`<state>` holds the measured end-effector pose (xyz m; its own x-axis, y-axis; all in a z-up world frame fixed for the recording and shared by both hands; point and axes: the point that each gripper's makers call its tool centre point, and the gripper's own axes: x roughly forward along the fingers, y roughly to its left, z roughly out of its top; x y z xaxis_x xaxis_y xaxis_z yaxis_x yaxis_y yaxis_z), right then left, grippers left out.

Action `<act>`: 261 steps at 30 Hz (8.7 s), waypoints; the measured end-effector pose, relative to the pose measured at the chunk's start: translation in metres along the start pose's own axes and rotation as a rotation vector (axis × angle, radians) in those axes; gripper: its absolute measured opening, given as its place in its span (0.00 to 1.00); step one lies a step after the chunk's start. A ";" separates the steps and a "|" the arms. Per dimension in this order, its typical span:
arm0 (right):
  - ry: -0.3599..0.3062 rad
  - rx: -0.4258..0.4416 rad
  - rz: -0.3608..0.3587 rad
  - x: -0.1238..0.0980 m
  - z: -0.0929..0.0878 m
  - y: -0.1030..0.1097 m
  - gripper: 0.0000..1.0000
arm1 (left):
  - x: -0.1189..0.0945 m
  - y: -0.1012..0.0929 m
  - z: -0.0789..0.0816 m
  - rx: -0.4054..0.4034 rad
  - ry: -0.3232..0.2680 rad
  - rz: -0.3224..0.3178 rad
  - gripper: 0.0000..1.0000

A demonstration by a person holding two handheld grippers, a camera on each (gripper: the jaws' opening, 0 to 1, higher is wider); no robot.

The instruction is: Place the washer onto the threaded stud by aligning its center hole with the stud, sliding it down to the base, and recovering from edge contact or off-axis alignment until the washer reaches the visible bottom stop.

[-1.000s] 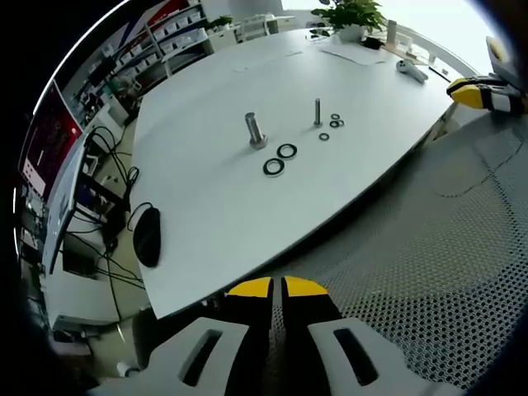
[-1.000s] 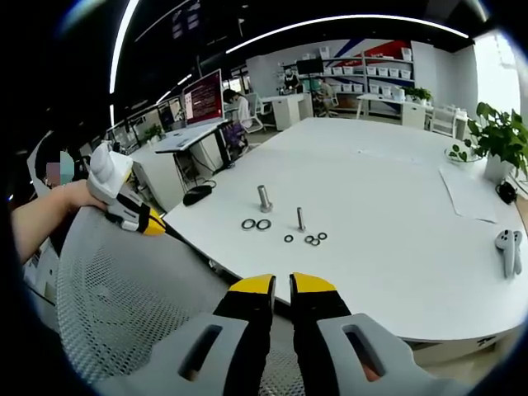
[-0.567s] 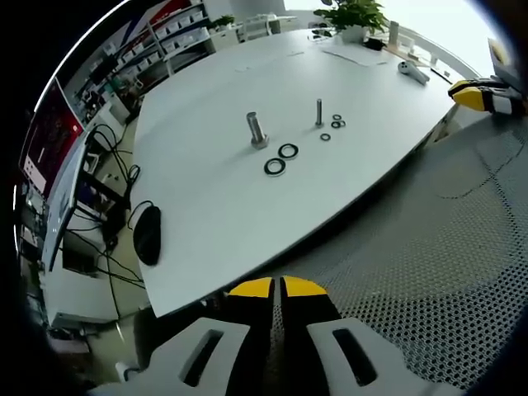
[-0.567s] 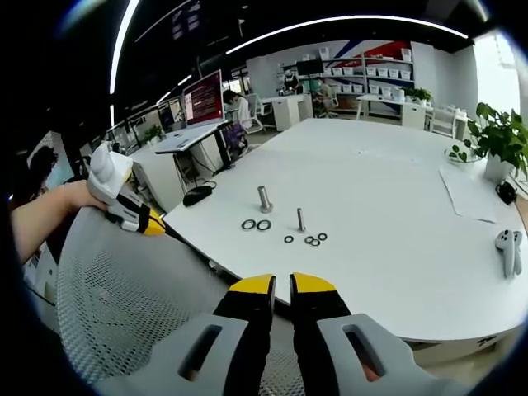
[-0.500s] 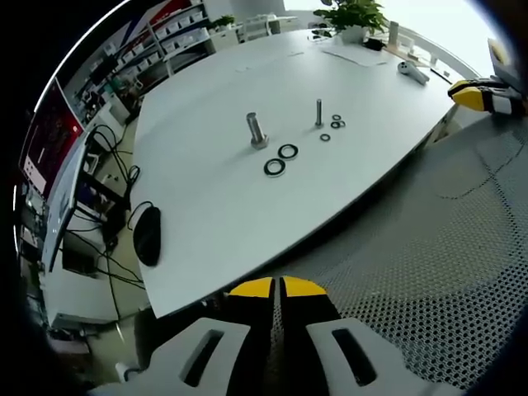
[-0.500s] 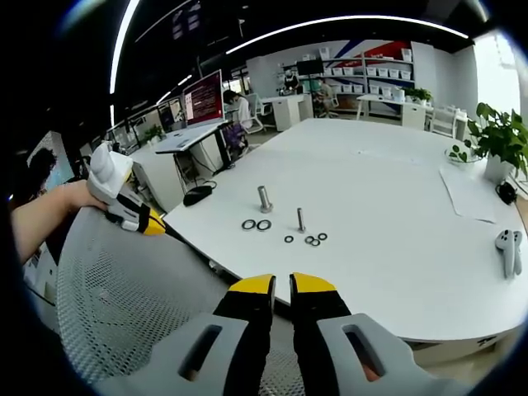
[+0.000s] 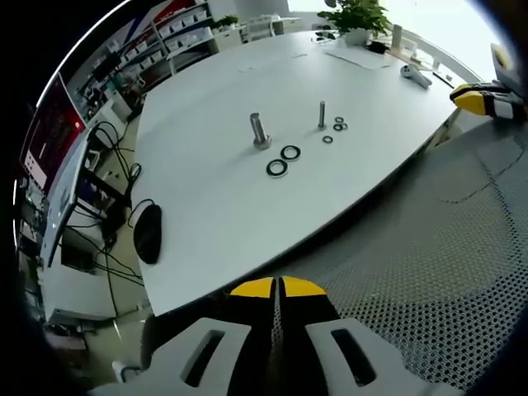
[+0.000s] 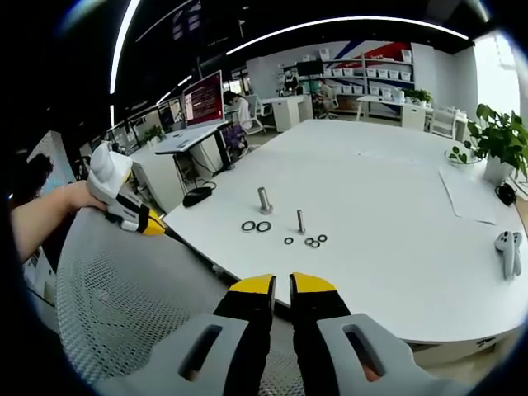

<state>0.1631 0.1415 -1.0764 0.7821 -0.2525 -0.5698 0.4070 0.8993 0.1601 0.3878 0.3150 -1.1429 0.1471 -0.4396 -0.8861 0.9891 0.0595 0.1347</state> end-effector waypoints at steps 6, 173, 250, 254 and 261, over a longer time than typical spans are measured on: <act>-0.002 0.004 -0.004 0.000 0.000 -0.001 0.10 | 0.000 -0.002 0.001 0.019 -0.004 -0.004 0.00; 0.583 -0.977 0.429 0.247 0.062 0.067 0.23 | 0.000 -0.001 0.008 0.111 -0.026 0.007 0.00; 0.556 -0.963 0.408 0.252 0.042 0.071 0.43 | 0.002 0.009 0.011 0.067 -0.048 0.013 0.00; 0.507 -0.944 0.438 0.246 0.049 0.085 0.43 | 0.002 0.009 0.011 0.068 -0.048 0.013 0.00; 0.510 -0.946 0.491 0.235 0.032 0.105 0.40 | 0.002 0.009 0.012 0.064 -0.053 0.014 0.00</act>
<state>0.4042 0.1649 -1.1676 0.3914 0.1731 -0.9038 -0.5638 0.8214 -0.0868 0.3971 0.3046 -1.1379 0.1589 -0.4861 -0.8593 0.9842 0.0093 0.1767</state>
